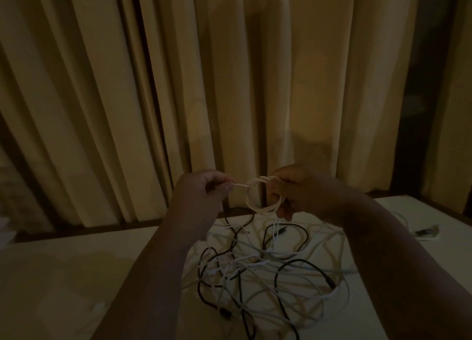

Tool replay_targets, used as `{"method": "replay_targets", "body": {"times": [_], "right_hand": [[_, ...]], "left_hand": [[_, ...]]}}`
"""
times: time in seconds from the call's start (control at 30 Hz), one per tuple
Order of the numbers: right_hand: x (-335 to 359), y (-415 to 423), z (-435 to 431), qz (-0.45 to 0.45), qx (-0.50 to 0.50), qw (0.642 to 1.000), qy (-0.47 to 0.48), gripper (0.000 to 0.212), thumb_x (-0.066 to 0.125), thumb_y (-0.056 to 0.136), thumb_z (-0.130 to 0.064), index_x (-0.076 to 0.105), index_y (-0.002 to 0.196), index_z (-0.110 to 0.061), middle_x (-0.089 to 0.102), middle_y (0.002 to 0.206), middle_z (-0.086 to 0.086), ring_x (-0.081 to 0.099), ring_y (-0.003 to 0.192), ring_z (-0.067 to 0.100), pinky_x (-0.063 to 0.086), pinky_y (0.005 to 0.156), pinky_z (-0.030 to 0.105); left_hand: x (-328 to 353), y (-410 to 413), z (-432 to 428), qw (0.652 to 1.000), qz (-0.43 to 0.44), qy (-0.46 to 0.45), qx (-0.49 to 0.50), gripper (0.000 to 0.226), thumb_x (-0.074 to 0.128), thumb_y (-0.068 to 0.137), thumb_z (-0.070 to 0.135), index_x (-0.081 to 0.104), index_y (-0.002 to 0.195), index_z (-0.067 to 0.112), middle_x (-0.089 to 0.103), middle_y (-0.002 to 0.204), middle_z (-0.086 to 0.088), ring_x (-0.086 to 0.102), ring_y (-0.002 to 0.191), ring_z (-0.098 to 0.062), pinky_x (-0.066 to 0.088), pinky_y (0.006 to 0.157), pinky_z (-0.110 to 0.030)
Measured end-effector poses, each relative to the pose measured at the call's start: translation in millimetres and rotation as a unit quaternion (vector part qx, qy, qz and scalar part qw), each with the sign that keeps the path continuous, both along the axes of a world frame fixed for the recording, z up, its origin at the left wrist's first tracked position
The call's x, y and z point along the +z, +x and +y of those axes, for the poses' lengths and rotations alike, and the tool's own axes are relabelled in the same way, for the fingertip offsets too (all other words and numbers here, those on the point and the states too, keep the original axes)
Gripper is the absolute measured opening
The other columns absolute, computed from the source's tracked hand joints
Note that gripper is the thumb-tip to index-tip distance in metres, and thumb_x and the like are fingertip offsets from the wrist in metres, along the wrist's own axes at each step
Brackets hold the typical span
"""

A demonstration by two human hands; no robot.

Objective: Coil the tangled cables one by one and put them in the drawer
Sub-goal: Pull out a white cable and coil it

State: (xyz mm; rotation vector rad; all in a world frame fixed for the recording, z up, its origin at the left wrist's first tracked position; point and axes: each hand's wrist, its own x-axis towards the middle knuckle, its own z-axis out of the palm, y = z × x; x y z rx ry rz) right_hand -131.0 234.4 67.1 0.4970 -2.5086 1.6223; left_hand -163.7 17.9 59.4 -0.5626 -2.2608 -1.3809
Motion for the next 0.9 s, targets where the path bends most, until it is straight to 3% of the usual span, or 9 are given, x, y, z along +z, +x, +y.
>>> {"method": "replay_targets", "body": {"times": [0.07, 0.13, 0.23, 0.3, 0.37, 0.43, 0.5, 0.73, 0.9], "right_hand": [[-0.9, -1.4, -2.3, -0.005, 0.030, 0.997, -0.065, 0.028, 0.048, 0.105, -0.016, 0.065, 0.087, -0.002, 0.067, 0.074, 0.009, 0.066, 0.065, 0.020, 0.054, 0.061, 0.032], [-2.0, -1.6, -6.8, 0.003, 0.059, 0.992, -0.110, 0.029, 0.048, 0.104, -0.016, 0.065, 0.084, -0.005, 0.066, 0.076, 0.009, 0.064, 0.067, 0.021, 0.052, 0.062, 0.034], [-4.8, -1.5, -16.9, 0.017, 0.092, 0.981, -0.169, 0.029, 0.051, 0.103, -0.023, 0.063, 0.085, -0.004, 0.062, 0.079, 0.009, 0.061, 0.066, 0.021, 0.051, 0.061, 0.032], [-6.0, -2.0, -22.7, 0.027, 0.101, 0.975, -0.198, 0.030, 0.049, 0.104, -0.023, 0.061, 0.086, -0.002, 0.059, 0.077, 0.010, 0.058, 0.065, 0.020, 0.050, 0.059, 0.030], [-6.1, -2.6, -26.6, 0.036, 0.096, 0.971, -0.217, 0.029, 0.046, 0.102, -0.020, 0.059, 0.085, -0.001, 0.058, 0.075, 0.010, 0.057, 0.063, 0.020, 0.050, 0.058, 0.030], [-8.6, -6.0, -29.0, 0.044, 0.067, 0.969, -0.232, 0.031, 0.045, 0.104, -0.019, 0.058, 0.082, -0.002, 0.058, 0.072, 0.011, 0.056, 0.060, 0.020, 0.049, 0.057, 0.031], [-12.8, -9.4, -31.9, 0.052, 0.023, 0.970, -0.234, 0.033, 0.044, 0.106, -0.021, 0.059, 0.080, -0.005, 0.058, 0.068, 0.012, 0.056, 0.058, 0.020, 0.049, 0.056, 0.033], [-18.6, -12.6, -43.8, 0.112, -0.072, 0.967, -0.216, 0.034, 0.048, 0.106, -0.019, 0.064, 0.077, -0.012, 0.060, 0.064, 0.006, 0.058, 0.055, 0.018, 0.050, 0.055, 0.034], [-15.6, -7.9, -45.2, 0.157, -0.117, 0.963, -0.183, 0.031, 0.049, 0.106, -0.020, 0.066, 0.085, -0.006, 0.063, 0.066, 0.016, 0.058, 0.055, 0.020, 0.051, 0.051, 0.033]], "left_hand": [[-1.5, -3.0, 0.5, 0.997, 0.061, -0.033, 0.027, 0.012, 0.068, 0.094, 0.022, 0.073, 0.088, 0.032, 0.065, 0.086, 0.015, 0.060, 0.070, 0.002, 0.045, 0.055, -0.014], [-3.4, -7.3, 1.4, 0.990, 0.118, -0.055, 0.054, 0.009, 0.068, 0.094, 0.023, 0.074, 0.090, 0.029, 0.059, 0.094, 0.017, 0.057, 0.081, 0.000, 0.047, 0.066, -0.017], [-6.9, -5.8, 6.7, 0.990, 0.135, 0.001, 0.049, 0.010, 0.068, 0.093, 0.018, 0.072, 0.087, 0.025, 0.063, 0.093, 0.015, 0.061, 0.081, 0.002, 0.051, 0.064, -0.017], [-11.3, -3.3, 13.2, 0.992, 0.098, 0.069, 0.038, 0.010, 0.070, 0.092, 0.017, 0.074, 0.089, 0.026, 0.071, 0.087, 0.012, 0.066, 0.080, 0.004, 0.053, 0.066, -0.015], [-13.4, -2.2, 20.7, 0.985, 0.007, 0.173, 0.003, 0.009, 0.072, 0.090, 0.015, 0.078, 0.091, 0.021, 0.077, 0.086, 0.007, 0.072, 0.083, -0.006, 0.059, 0.075, -0.029], [-10.9, 2.1, 27.9, 0.948, -0.109, 0.294, -0.056, 0.013, 0.068, 0.091, 0.007, 0.077, 0.092, 0.015, 0.078, 0.088, -0.002, 0.075, 0.086, -0.019, 0.060, 0.075, -0.034], [-7.8, 6.8, 31.9, 0.910, -0.175, 0.362, -0.096, 0.017, 0.062, 0.092, 0.000, 0.077, 0.094, 0.009, 0.078, 0.089, -0.009, 0.076, 0.085, -0.022, 0.060, 0.072, -0.031], [-0.9, 15.7, 38.6, 0.875, -0.188, 0.433, -0.106, 0.021, 0.061, 0.092, 0.003, 0.078, 0.081, 0.010, 0.078, 0.082, -0.010, 0.075, 0.072, -0.020, 0.057, 0.055, -0.025], [-4.0, 19.0, 43.5, 0.878, -0.179, 0.430, -0.113, 0.007, 0.070, 0.089, 0.012, 0.075, 0.091, 0.009, 0.078, 0.088, -0.010, 0.076, 0.082, -0.021, 0.058, 0.064, -0.028]]}}
